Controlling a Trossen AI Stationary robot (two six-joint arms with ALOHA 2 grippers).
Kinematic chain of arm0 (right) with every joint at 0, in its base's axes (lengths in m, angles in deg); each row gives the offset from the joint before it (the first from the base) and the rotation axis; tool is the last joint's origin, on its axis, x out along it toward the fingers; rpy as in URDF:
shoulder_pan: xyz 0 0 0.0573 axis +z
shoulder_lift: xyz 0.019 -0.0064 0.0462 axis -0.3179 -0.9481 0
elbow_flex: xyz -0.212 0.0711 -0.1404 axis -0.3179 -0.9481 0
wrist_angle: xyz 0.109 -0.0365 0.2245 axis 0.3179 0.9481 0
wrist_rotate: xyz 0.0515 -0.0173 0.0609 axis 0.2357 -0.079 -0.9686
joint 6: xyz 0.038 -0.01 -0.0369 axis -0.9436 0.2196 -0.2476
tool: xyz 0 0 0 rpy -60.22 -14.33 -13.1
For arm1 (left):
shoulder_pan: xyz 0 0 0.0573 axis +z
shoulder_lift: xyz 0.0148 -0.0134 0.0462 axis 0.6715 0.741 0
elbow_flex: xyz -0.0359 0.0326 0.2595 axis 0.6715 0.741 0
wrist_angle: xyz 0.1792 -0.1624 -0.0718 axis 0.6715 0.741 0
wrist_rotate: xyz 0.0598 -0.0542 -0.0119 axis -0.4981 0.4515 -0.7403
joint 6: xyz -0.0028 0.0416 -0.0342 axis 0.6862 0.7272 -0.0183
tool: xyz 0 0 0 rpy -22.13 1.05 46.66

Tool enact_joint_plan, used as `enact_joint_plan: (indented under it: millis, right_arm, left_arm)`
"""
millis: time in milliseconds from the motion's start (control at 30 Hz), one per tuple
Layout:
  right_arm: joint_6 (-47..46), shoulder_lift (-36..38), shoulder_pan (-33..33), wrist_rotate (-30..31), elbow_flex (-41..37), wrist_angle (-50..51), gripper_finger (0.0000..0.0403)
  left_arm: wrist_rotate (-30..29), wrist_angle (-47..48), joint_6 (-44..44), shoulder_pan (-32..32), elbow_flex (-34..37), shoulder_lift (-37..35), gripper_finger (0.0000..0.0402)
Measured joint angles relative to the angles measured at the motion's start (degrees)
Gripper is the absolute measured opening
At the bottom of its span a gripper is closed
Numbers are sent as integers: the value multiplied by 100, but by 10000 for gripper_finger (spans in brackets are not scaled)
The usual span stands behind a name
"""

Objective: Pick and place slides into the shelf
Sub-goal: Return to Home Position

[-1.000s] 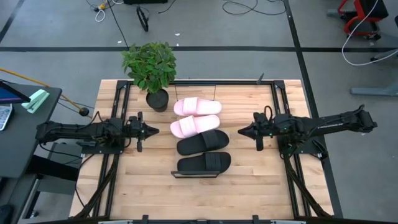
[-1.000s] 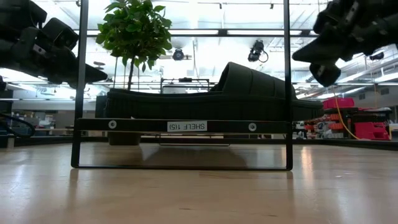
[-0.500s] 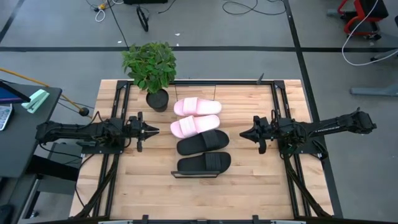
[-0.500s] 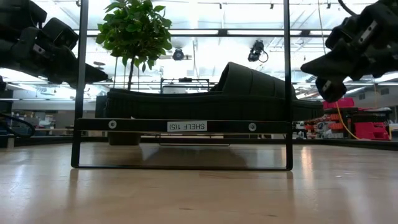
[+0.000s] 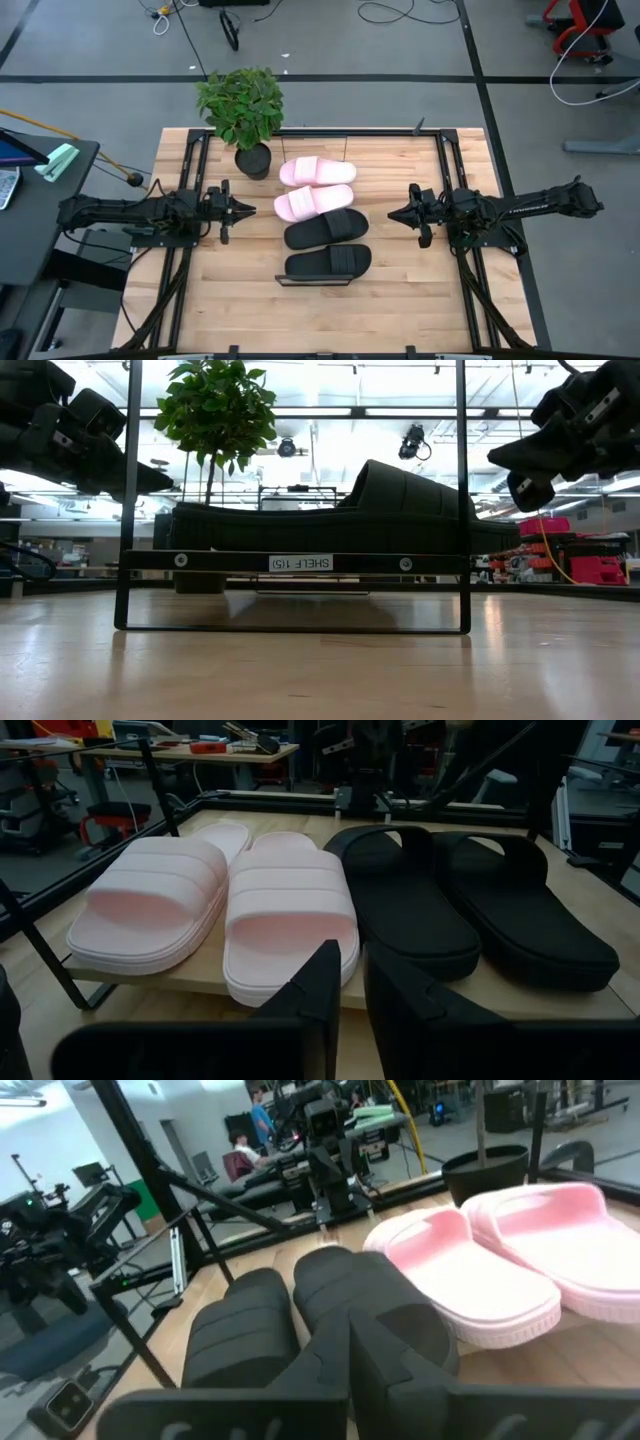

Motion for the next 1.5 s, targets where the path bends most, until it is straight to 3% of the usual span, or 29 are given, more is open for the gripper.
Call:
enact_joint_plan:
  millis: [567, 933, 1200, 1500]
  right_arm:
    - [-1, 1751, -206, -425, 0, 2096, 0]
    - [115, 2615, -533, -463, 30, 2182, 0]
    - [8, 2635, -601, -870, 83, 2209, 0]
    - [614, 2633, -601, -788, 87, 2291, 1]
  left_arm:
    - [0, 0, -1, -2, 0, 0, 52]
    - [0, 0, 1, -2, 0, -1, 62]
    - [2, -16, 0, -2, 0, 0, 58]
    - [1, -38, 1, -2, 0, 0, 55]
